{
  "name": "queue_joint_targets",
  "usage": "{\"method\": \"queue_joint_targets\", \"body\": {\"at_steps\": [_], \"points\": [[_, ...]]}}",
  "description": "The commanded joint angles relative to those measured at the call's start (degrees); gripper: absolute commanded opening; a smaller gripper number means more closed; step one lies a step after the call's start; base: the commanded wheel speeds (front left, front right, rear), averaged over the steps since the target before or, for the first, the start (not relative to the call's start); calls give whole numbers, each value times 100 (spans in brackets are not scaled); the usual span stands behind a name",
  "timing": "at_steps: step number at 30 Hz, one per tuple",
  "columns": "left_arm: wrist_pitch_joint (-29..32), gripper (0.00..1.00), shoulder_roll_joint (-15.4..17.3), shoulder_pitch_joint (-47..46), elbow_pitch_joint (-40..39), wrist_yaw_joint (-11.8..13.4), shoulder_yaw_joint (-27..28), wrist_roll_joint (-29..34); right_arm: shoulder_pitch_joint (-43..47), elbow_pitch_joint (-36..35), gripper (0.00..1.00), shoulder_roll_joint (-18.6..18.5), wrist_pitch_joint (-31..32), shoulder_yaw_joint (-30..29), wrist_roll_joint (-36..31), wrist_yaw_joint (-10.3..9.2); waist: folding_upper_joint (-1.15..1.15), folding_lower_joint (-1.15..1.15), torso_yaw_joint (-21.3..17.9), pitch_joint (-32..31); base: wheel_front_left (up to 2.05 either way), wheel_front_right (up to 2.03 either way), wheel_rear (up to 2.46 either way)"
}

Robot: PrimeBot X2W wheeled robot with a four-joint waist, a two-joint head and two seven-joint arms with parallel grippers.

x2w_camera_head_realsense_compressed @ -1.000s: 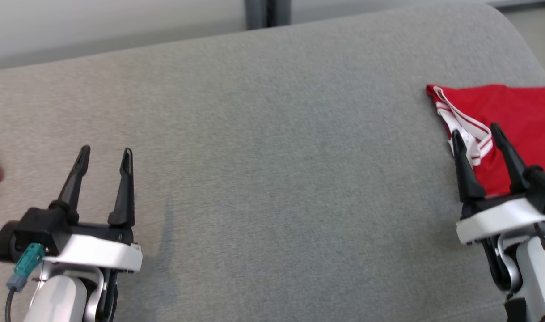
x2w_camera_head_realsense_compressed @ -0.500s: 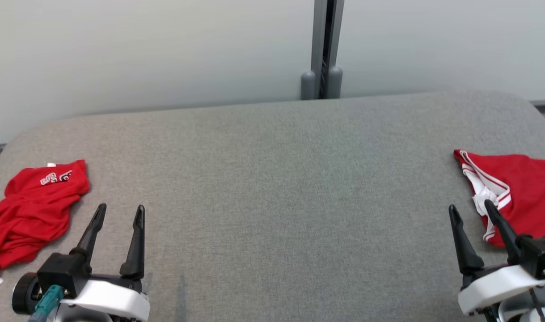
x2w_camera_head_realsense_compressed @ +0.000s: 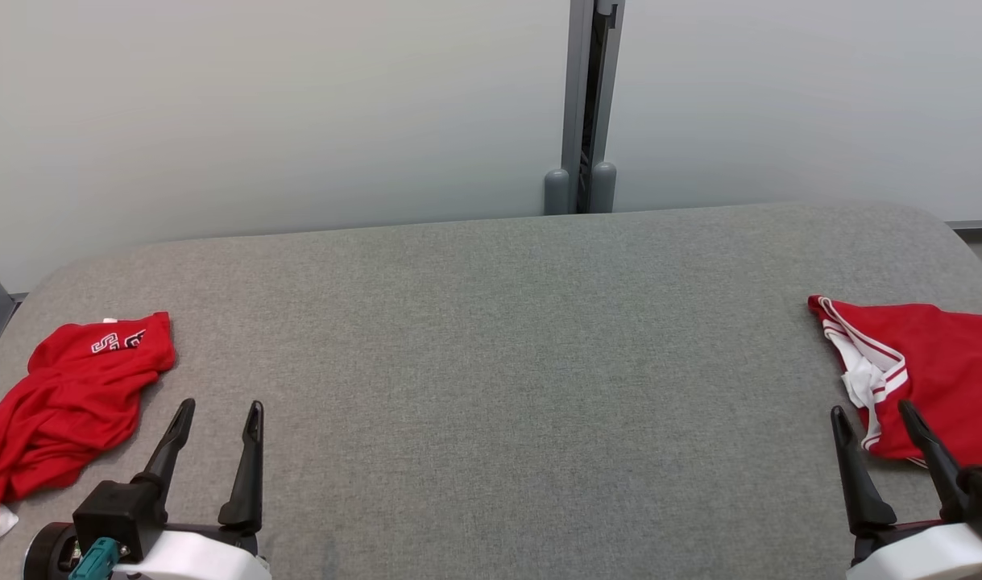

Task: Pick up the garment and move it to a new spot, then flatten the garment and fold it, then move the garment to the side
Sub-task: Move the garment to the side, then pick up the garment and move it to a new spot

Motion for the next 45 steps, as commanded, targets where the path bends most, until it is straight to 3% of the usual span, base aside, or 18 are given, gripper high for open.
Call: {"method": "queue_joint_targets", "body": {"at_steps": [1, 30, 35, 45], "points": [[4, 100, 38, 31, -27, 44, 5, -13, 89, -81, 100, 16, 28, -44, -16, -4, 0, 0, -15, -5, 0, 0, 0], [107, 100, 79, -85, -132, 137, -66, -124, 150, -289, 100, 270, 26, -157, 5, -4, 0, 0, 0, 56, 0, 0, 0], [45, 100, 64, -229, -99, 91, -90, -140, 100, -328, 100, 241, -20, -88, 45, -3, 0, 0, 330, 112, 0, 0, 0], [-165, 100, 23, -678, 241, -77, -42, -284, 14, -466, 100, 284, -7, 9, 73, -3, 0, 0, 1604, 183, 0, 0, 0]]}}
